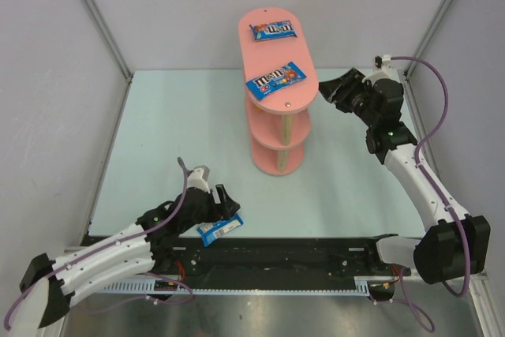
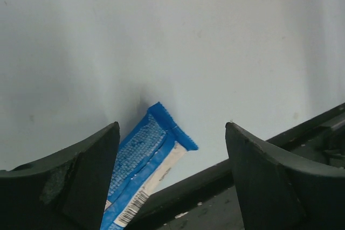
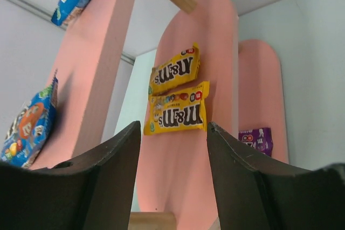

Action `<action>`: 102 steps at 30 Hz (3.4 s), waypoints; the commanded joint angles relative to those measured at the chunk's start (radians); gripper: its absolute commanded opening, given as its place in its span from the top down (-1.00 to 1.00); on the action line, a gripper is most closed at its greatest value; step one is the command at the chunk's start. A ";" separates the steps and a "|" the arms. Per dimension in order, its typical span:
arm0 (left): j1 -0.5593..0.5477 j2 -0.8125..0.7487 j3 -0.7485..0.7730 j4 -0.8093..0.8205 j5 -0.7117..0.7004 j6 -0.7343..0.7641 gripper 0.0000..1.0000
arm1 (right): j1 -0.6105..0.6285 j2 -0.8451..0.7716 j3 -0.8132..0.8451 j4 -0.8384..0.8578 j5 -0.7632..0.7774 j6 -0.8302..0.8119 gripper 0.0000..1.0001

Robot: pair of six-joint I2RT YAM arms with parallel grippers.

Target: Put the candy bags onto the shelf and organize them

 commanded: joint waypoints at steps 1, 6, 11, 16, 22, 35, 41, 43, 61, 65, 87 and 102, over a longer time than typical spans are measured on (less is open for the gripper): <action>0.004 0.119 0.047 0.076 0.013 0.083 -0.64 | 0.007 -0.039 -0.022 0.002 -0.010 -0.016 -0.14; 0.005 0.231 0.076 0.085 0.003 0.106 -0.55 | 0.002 -0.051 -0.042 0.002 -0.011 -0.021 -0.14; 0.003 0.291 0.088 0.116 0.010 0.122 -0.44 | -0.004 -0.050 -0.059 0.002 -0.017 -0.015 -0.14; 0.002 0.351 0.113 0.125 0.055 0.162 -0.23 | -0.008 -0.044 -0.065 0.010 -0.027 -0.010 -0.15; -0.013 0.392 0.136 0.066 0.058 0.208 -0.17 | -0.011 -0.042 -0.075 0.011 -0.033 -0.010 -0.14; -0.026 0.411 0.114 0.075 0.098 0.228 0.64 | -0.019 -0.028 -0.095 0.033 -0.048 0.013 -0.14; -0.026 0.395 0.120 0.085 0.105 0.230 0.99 | -0.031 -0.033 -0.096 0.034 -0.056 0.016 -0.14; -0.026 0.374 0.122 0.085 0.114 0.228 0.99 | -0.036 -0.037 -0.096 0.033 -0.062 0.017 -0.15; -0.024 -0.301 -0.030 0.688 0.234 0.222 1.00 | -0.117 -0.135 -0.176 0.079 -0.261 0.074 -0.36; -0.024 -0.246 -0.034 0.836 0.225 0.230 0.99 | -0.102 -0.181 -0.222 0.084 -0.310 0.109 -0.41; -0.023 0.180 -0.228 1.736 0.174 0.179 0.99 | 0.192 -0.439 -0.463 -0.286 -0.300 0.169 -0.41; -0.023 0.444 -0.128 1.976 0.230 0.123 0.99 | 0.633 -0.484 -0.469 -0.119 -0.053 0.193 -0.43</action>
